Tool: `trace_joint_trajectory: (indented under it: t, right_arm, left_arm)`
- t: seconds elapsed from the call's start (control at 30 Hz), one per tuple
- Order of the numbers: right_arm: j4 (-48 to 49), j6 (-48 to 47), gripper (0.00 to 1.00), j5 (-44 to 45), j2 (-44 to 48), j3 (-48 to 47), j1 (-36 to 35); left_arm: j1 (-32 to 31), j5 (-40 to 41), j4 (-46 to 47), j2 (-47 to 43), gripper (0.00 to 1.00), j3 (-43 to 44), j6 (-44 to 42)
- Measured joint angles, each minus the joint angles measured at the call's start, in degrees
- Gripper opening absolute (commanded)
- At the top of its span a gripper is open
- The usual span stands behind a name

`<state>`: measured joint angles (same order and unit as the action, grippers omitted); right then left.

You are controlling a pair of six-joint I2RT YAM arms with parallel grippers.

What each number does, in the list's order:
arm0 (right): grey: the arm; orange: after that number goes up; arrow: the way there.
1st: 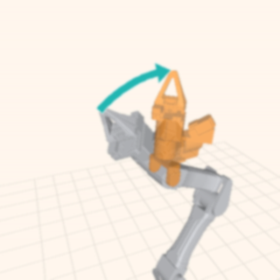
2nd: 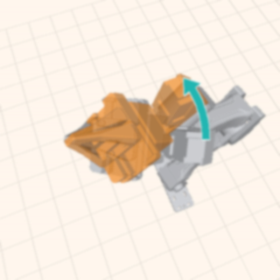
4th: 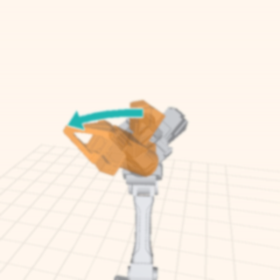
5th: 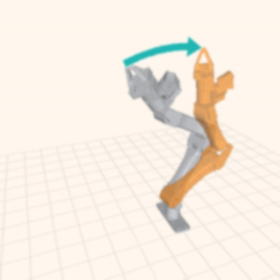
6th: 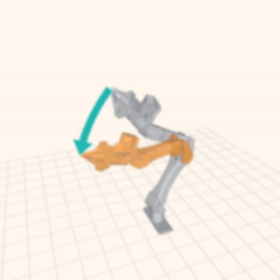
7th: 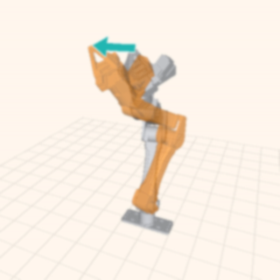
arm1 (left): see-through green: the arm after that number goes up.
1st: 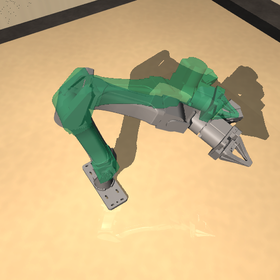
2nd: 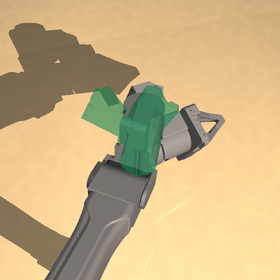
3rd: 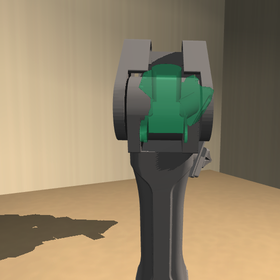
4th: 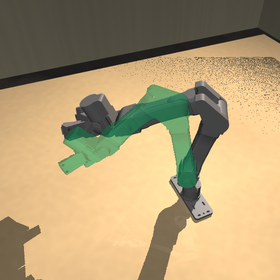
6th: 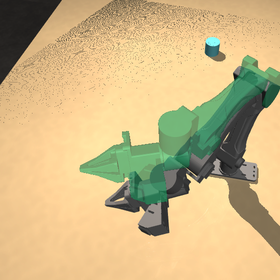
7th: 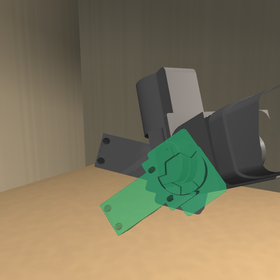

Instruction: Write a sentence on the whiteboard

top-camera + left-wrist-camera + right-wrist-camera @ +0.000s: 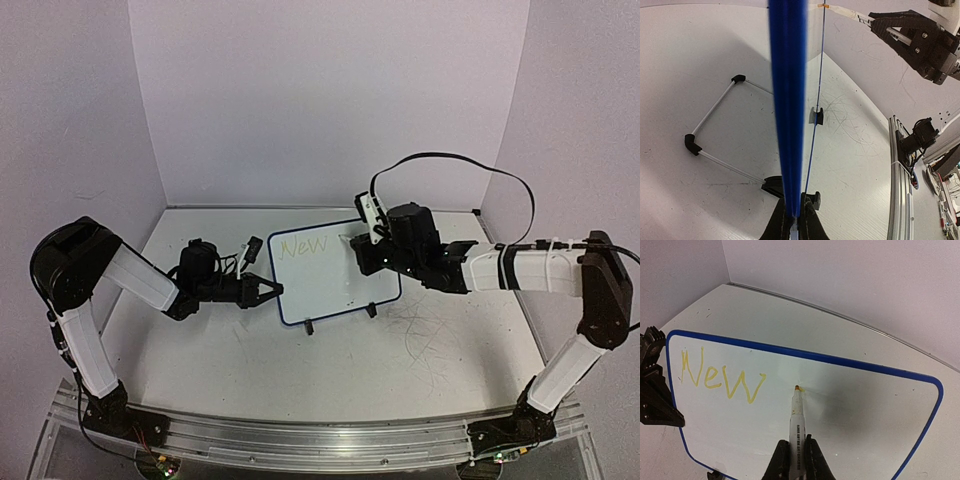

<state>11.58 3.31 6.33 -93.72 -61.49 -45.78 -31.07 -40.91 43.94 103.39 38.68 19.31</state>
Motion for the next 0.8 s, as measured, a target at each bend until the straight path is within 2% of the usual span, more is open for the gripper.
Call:
trace_joint_trajectory:
  t: [0.8]
  right_arm:
    - [-0.06, 0.6, 0.0, -2.16, -0.1, 0.04, -0.5]
  left_arm:
    - [0.0, -0.07, 0.0, 0.0, 0.0, 0.0, -0.07]
